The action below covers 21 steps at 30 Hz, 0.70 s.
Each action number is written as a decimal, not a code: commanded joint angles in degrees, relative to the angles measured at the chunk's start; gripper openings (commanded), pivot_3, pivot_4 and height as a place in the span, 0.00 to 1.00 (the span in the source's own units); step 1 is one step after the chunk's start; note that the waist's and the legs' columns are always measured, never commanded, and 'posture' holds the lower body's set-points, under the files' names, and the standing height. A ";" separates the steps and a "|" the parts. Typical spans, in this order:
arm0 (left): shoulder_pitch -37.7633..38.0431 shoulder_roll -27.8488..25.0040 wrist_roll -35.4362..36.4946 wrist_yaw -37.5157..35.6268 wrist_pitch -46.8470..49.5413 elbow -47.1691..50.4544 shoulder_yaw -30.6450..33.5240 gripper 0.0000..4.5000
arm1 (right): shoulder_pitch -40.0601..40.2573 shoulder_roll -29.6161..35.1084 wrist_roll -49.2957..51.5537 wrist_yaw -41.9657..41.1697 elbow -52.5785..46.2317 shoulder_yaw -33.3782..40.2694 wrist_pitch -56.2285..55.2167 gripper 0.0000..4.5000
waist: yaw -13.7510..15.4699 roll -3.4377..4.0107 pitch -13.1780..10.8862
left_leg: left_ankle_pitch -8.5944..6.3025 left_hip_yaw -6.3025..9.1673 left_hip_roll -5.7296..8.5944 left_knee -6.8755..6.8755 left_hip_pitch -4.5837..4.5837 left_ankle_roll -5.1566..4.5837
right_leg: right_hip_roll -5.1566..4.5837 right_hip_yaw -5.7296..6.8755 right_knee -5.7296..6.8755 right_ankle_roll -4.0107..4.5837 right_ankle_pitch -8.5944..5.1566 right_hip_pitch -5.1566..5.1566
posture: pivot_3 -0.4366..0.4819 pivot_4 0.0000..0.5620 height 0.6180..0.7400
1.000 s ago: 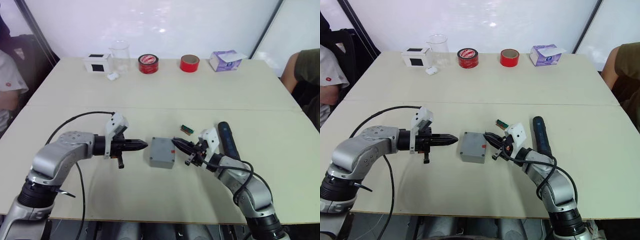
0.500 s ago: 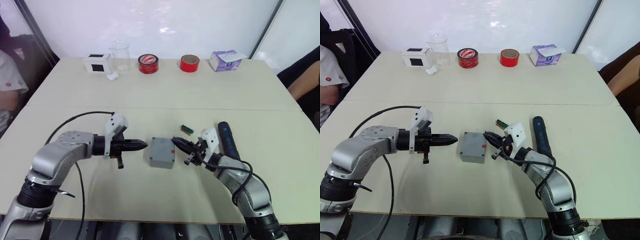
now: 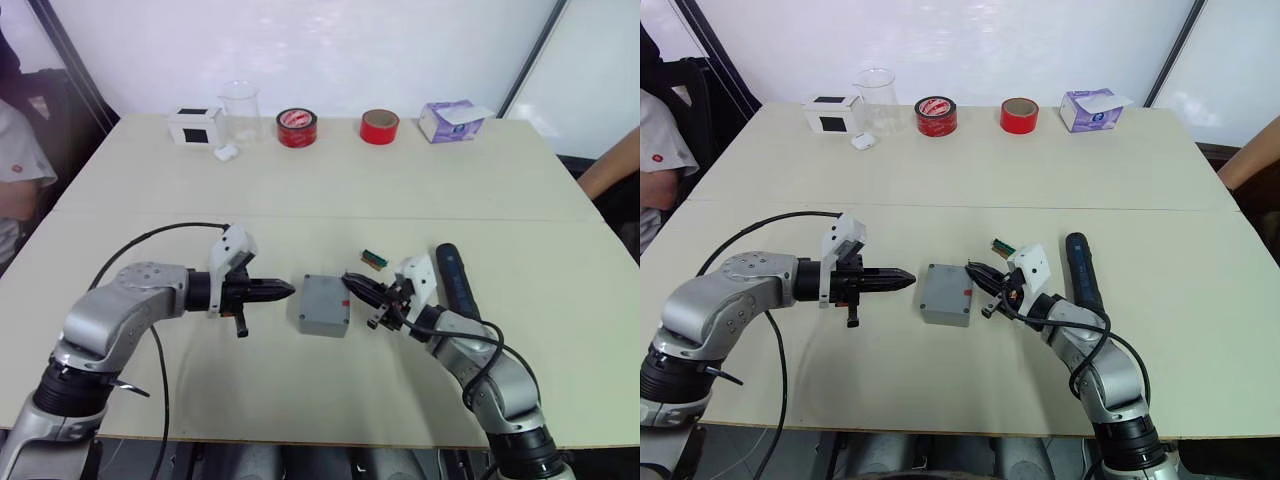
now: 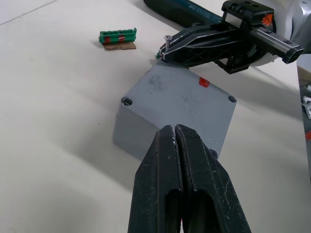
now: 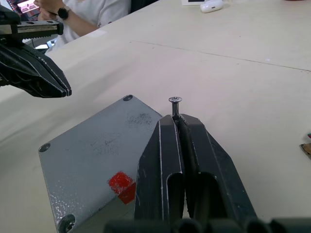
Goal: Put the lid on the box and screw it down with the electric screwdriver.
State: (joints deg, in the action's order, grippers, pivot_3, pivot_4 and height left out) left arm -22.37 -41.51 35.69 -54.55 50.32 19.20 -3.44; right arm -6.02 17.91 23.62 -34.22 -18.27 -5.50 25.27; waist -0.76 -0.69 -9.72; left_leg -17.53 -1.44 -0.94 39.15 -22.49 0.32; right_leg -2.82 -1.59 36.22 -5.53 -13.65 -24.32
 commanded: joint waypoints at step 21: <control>-2.59 0.10 2.66 1.68 2.31 2.74 0.90 0.00 | 0.29 -0.36 2.53 0.55 -2.51 3.20 0.14 0.52 | -0.01 0.00 0.00 | 0.00 0.00 0.00 0.00 0.00 0.00 | 0.01 0.00 0.00 0.00 0.00 0.00 | 0.48 0.27 1.00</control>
State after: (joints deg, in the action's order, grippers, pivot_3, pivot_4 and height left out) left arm -23.96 -41.27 37.32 -52.86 52.46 19.98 -3.44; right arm -5.61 17.95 23.61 -34.35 -17.64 -4.80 24.83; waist -0.77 -0.69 -9.72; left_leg -17.53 -1.44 -0.94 39.15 -22.48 0.32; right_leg -2.81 -1.59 36.23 -5.53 -13.65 -24.32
